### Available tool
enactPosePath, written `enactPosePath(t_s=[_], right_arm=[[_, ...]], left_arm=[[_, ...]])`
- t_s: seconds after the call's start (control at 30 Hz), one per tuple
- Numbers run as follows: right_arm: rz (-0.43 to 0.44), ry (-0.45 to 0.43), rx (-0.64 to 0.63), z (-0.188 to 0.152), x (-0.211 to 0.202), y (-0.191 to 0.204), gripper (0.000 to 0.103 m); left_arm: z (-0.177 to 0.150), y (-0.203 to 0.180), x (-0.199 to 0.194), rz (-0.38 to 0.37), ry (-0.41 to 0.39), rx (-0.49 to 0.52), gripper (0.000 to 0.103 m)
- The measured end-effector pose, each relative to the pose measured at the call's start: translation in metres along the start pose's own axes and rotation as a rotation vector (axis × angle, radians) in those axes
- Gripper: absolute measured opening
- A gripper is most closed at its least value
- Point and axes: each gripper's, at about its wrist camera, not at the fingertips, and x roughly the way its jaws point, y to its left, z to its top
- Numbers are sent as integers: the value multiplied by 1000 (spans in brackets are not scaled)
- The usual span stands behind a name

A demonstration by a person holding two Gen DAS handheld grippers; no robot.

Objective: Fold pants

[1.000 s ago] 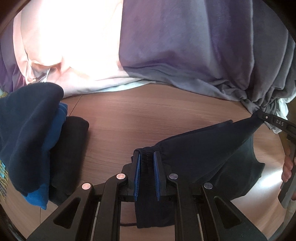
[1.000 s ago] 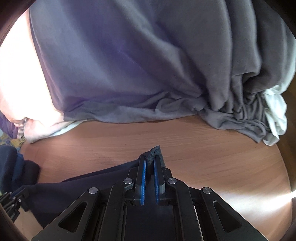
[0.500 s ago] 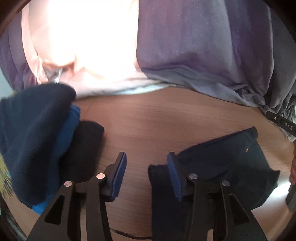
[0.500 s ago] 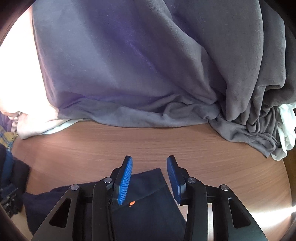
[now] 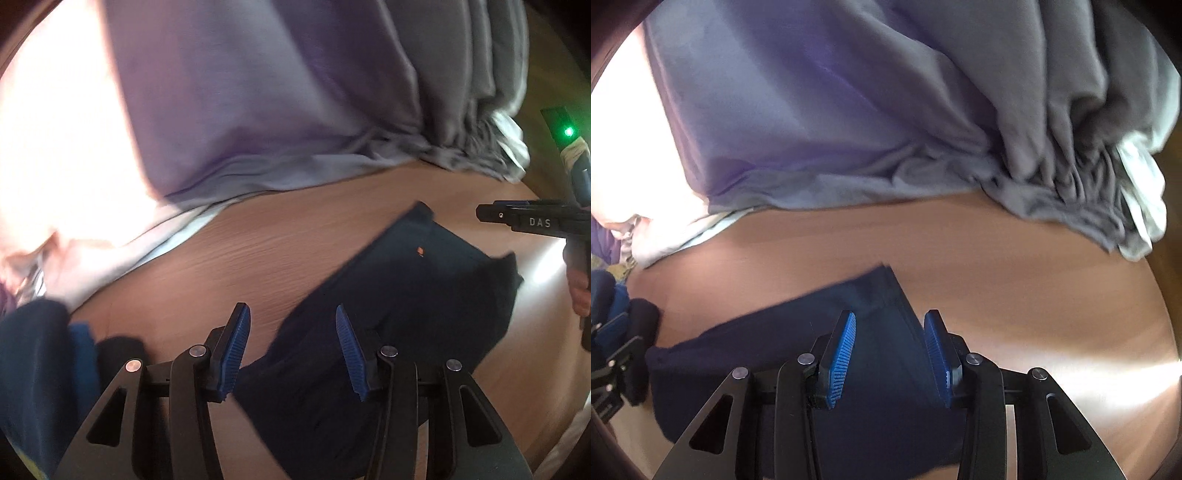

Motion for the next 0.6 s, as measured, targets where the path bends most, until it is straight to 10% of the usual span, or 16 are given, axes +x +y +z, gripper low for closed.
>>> enactPosePath(t_s=[0.6], right_arm=[[-2, 149, 76, -52, 4, -33, 40]], left_arm=[[20, -51, 73, -285, 144, 138, 45]])
